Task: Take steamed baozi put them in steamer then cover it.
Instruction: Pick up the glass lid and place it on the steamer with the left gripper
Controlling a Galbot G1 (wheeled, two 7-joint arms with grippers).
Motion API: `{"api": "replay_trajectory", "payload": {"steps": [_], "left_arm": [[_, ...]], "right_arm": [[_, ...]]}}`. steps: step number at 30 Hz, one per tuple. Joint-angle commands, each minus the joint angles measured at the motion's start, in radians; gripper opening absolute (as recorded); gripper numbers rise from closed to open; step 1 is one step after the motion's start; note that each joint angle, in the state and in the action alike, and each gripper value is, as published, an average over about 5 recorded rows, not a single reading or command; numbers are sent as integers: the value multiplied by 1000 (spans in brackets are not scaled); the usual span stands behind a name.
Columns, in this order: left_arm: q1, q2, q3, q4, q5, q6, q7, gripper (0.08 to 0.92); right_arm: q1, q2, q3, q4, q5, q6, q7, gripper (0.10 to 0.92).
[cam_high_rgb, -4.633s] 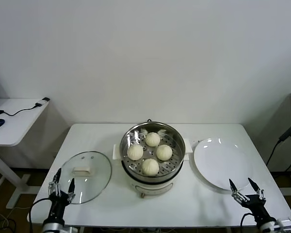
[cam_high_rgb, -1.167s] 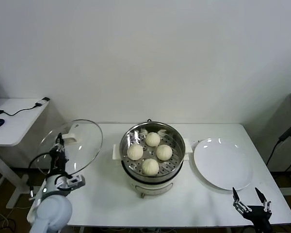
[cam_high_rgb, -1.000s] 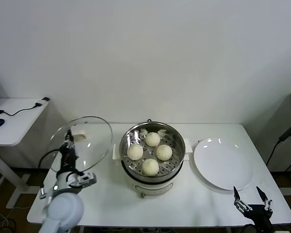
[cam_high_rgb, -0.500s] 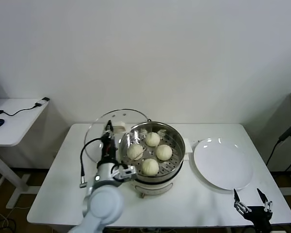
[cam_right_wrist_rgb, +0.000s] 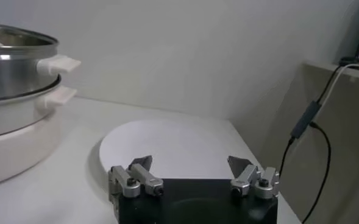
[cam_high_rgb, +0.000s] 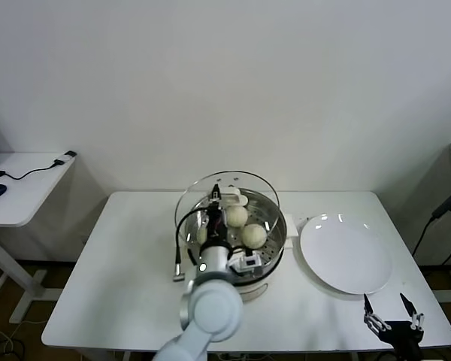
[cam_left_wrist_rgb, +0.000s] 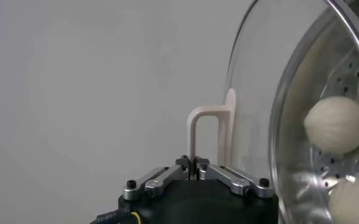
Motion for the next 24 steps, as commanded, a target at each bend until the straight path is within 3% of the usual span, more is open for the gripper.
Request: {"api": "replay_trajectory", "payload": {"steps": [1,24], "left_arm": [[15,-154,48,89,118,49,33,141],[62,-157,6,195,132,49,-76,141]], "right_arm": [[4,1,-4,-3,-4,4,0,823],[-5,28,10,-7,-12,47,1,823]]}}
